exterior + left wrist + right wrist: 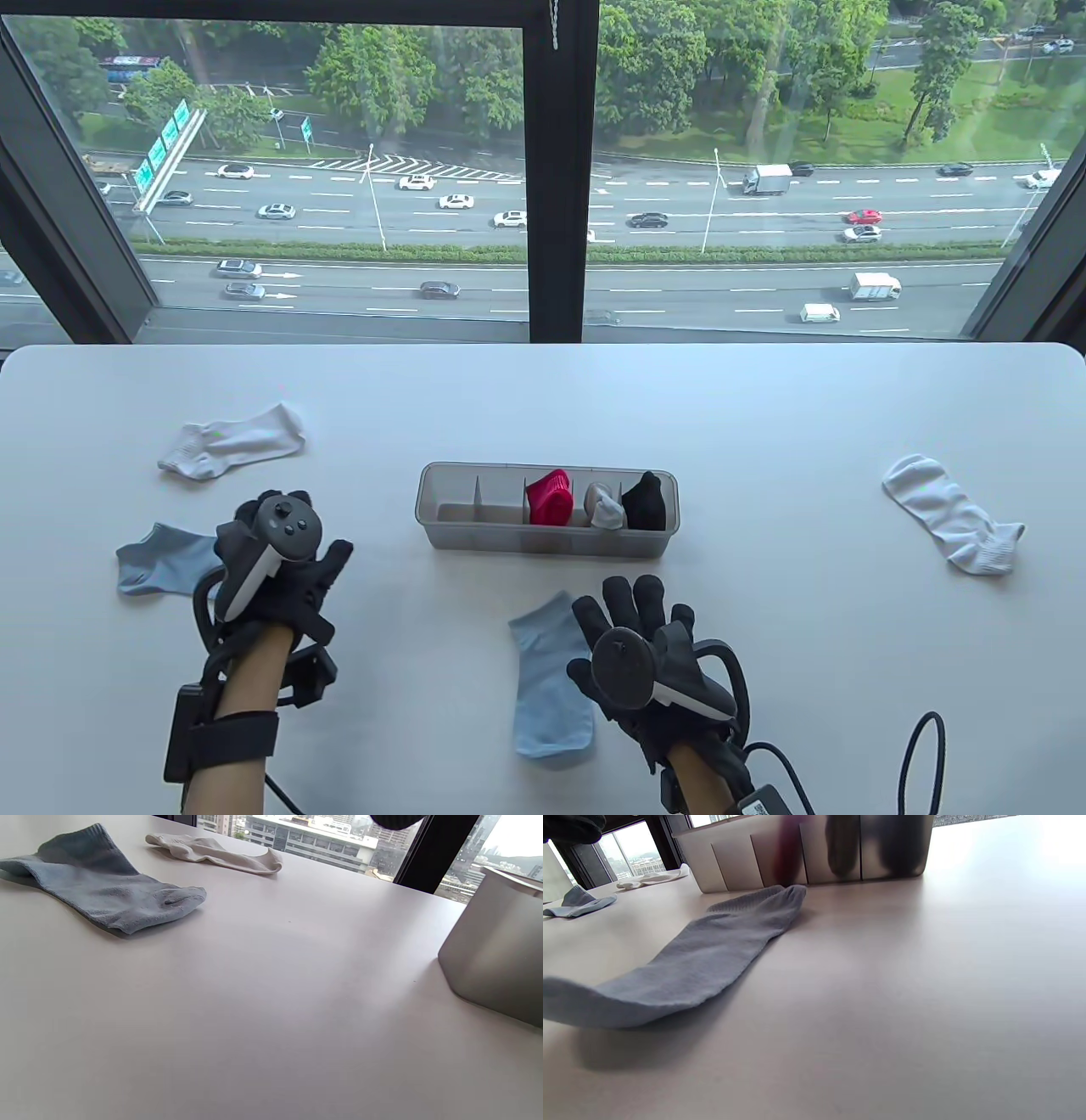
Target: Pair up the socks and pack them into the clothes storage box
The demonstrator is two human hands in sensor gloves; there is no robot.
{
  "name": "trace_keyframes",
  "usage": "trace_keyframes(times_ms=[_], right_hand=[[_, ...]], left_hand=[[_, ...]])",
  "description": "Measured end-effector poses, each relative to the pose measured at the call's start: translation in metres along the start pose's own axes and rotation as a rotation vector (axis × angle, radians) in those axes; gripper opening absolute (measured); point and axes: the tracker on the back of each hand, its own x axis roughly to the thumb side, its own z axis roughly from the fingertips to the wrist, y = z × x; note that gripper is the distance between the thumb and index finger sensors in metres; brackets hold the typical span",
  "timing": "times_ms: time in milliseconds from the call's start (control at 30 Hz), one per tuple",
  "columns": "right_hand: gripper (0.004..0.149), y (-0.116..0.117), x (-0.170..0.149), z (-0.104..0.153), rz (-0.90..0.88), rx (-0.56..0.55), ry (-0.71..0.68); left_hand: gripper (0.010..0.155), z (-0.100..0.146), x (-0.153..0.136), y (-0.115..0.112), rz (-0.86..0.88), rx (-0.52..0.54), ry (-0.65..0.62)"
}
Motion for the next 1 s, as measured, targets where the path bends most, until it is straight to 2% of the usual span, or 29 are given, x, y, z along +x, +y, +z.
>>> trace_keyframes(times_ms=[100,233,367,433,500,533,600,667,700,733,833,1000], right_hand=[[0.07,-0.002,-0.001,0.0,-0.015,-0.001,0.007],[0.07,-0.003,0.0,-0.001,-0.009,0.002,0.008],[0.07,-0.005,0.002,-0.001,-0.005,0.001,0.007],[0.07,-0.005,0.002,-0.001,-0.009,-0.002,0.009],[0.07,-0.005,0.002,-0.002,-0.016,-0.006,0.013],[0.07,-0.005,0.002,-0.002,-0.02,-0.007,0.018],[0.07,-0.005,0.002,-0.002,-0.025,-0.006,0.023],[0.07,-0.005,0.001,-0.002,-0.029,-0.004,0.026],[0.069,-0.005,0.001,-0.001,-0.031,-0.002,0.031],[0.069,-0.005,0.0,-0.001,-0.036,-0.001,0.035],[0.069,-0.004,-0.003,0.001,-0.062,-0.009,0.04],[0.069,-0.001,-0.007,0.0,-0.087,-0.016,0.047]], left_hand=[[0.083,-0.022,-0.026,-0.001,-0.016,-0.034,0.104],[0.089,-0.048,-0.056,-0.015,0.008,-0.16,0.244],[0.093,-0.069,-0.08,-0.037,-0.003,-0.26,0.315],[0.095,-0.077,-0.088,-0.045,0.068,-0.301,0.324],[0.096,-0.08,-0.091,-0.043,0.15,-0.262,0.33],[0.092,-0.081,-0.091,-0.039,0.142,-0.203,0.35],[0.084,-0.081,-0.088,-0.036,0.121,-0.168,0.35],[0.064,-0.079,-0.082,-0.03,0.072,-0.065,0.36],[0.05,-0.077,-0.078,-0.029,0.004,0.035,0.399],[0.044,-0.075,-0.075,-0.03,-0.05,0.074,0.404],[0.042,-0.064,-0.066,-0.029,-0.173,0.097,0.392],[0.045,-0.045,-0.056,-0.018,0.071,0.137,0.291]])
